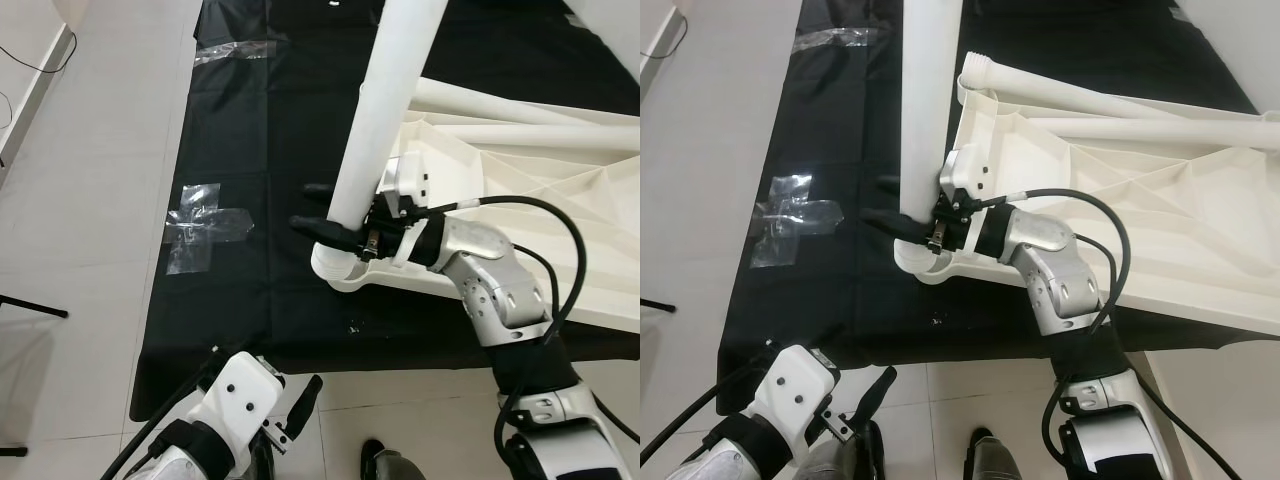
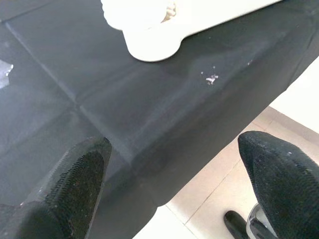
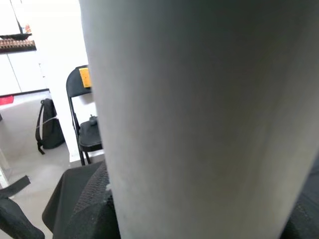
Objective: Building children table
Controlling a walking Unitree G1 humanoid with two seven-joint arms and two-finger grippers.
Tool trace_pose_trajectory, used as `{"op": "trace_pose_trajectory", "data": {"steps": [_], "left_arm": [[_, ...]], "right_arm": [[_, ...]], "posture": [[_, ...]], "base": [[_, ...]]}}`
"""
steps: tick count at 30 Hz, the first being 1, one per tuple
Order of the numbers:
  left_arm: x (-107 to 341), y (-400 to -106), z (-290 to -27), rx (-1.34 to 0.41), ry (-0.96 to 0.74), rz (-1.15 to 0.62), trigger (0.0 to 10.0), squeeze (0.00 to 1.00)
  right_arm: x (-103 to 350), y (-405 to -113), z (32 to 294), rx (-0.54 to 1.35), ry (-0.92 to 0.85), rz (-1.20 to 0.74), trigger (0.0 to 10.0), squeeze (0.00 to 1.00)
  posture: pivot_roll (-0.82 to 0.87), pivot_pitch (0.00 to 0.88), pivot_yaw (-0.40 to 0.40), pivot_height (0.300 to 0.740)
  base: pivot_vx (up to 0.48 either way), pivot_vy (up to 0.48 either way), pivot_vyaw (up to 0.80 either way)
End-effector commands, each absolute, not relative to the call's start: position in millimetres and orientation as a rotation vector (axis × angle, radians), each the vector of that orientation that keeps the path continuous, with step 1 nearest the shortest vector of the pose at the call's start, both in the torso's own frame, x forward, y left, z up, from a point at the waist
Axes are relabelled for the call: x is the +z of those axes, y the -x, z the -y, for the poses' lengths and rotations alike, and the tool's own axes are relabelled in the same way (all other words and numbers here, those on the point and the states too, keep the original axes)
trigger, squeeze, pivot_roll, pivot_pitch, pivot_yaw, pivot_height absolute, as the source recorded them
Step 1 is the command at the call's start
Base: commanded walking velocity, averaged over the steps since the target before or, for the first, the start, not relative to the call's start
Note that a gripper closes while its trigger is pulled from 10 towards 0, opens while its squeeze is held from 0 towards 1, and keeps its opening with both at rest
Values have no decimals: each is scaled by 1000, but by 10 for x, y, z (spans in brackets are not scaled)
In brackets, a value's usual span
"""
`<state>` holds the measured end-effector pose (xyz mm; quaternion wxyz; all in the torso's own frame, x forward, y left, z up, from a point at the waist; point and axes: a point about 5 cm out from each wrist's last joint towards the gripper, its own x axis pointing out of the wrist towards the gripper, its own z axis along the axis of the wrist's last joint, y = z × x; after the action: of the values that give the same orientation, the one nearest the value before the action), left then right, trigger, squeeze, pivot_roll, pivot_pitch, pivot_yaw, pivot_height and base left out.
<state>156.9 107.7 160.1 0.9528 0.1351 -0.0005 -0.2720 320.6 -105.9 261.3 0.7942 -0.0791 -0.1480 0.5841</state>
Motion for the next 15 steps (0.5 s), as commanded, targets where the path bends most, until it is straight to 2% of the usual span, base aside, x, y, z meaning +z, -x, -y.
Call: {"op": "trace_pose_trajectory", "data": {"steps": [1,15], "left_arm": [[1590,-1527,-1056,-555,-273,1,10000,0],[1584,-1527,-1070,-521,-277,17,10000,0]], "right_arm": [[2528,-3216,1074,1272,164,278,10000,0],[2507,-3202,1125,1350,198,252,10000,0]], "posture": [[48,375,-17,740],[52,371,-20,740]], "base": [[0,0,0],[0,0,0]]}}
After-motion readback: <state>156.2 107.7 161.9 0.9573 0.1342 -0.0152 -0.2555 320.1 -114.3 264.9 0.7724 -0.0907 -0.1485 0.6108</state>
